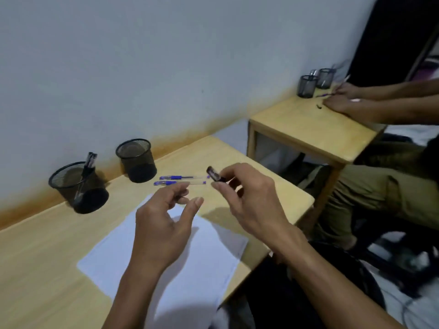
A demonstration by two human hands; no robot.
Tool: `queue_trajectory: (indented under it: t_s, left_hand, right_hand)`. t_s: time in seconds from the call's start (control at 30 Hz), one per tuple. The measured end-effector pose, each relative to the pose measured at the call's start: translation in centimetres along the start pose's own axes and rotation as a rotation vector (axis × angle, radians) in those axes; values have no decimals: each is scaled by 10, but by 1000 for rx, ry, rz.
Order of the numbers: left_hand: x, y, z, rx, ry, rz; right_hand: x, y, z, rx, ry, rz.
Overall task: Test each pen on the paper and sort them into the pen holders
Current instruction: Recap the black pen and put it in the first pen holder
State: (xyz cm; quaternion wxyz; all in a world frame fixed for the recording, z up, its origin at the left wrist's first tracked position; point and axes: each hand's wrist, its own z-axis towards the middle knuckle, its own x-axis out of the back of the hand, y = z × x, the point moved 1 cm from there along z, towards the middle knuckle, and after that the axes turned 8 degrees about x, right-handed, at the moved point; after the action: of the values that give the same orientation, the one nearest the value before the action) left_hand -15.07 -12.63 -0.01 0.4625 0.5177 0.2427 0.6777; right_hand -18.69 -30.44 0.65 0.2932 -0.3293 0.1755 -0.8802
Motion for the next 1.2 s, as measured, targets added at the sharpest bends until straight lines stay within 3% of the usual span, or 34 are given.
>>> queue_trajectory:
  t_s: [0.27, 0.43, 0.57, 0.73, 0.93, 1.2]
  left_hand:
    - [-127, -2, 10, -103, -355, 306]
    - [-165, -14, 11, -147, -423, 576]
    - [-168, -20, 6, -149, -398, 621]
    - [-169, -22, 6, -149, -391, 616]
    - [-168, -21, 6, -141, -404, 623]
    - [-169, -23, 6, -140, -402, 620]
  right_hand:
    - [126, 96, -33, -537, 506, -136]
    - [156, 158, -85, -842, 676, -238]
    - [147, 201, -132, -1104, 662, -254]
    - [131, 223, -169, -1227, 599, -271]
    - [121, 235, -185, -1274, 507, -251]
    - [119, 241, -184, -1271, 502, -232]
